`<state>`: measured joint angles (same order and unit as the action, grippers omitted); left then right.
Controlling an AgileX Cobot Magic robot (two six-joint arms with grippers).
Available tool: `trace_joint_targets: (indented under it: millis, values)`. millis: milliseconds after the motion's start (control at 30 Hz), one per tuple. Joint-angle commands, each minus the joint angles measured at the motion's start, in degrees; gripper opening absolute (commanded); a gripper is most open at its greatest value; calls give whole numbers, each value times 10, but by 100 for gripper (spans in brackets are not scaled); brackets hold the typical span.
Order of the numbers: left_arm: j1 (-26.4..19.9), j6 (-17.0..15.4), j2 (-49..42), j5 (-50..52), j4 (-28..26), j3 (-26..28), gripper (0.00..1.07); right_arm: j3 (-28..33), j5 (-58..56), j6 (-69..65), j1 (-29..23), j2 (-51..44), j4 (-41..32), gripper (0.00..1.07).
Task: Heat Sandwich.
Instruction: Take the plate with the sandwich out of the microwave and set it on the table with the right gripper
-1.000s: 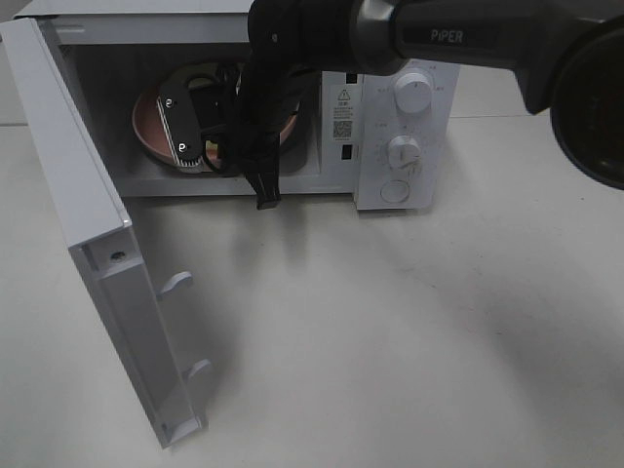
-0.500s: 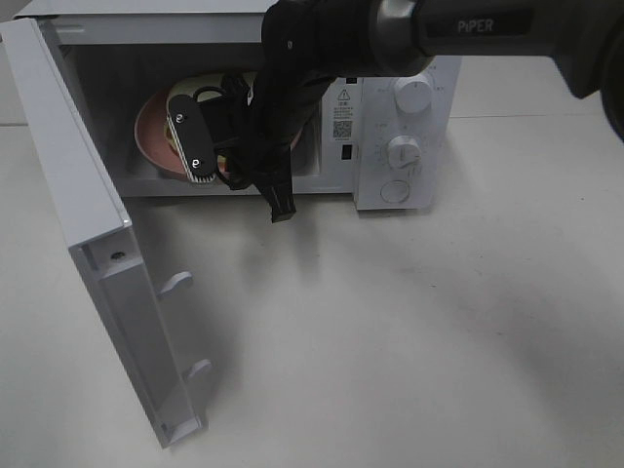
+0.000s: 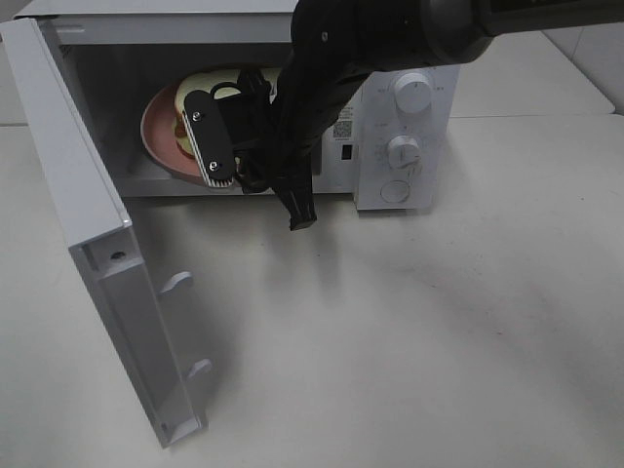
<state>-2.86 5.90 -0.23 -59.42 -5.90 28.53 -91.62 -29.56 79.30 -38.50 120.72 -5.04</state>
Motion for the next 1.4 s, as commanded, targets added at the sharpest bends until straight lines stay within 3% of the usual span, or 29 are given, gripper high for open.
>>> trace_joint_targets:
  millis: [33,1400]
  values:
    - [5,-1,-13,3,-1,-2,103,25,23,9,-1,-28,-5,1]
    - [5,-1,-13,3,-1,-2,103,300,53,66,-2,-254,-116,1]
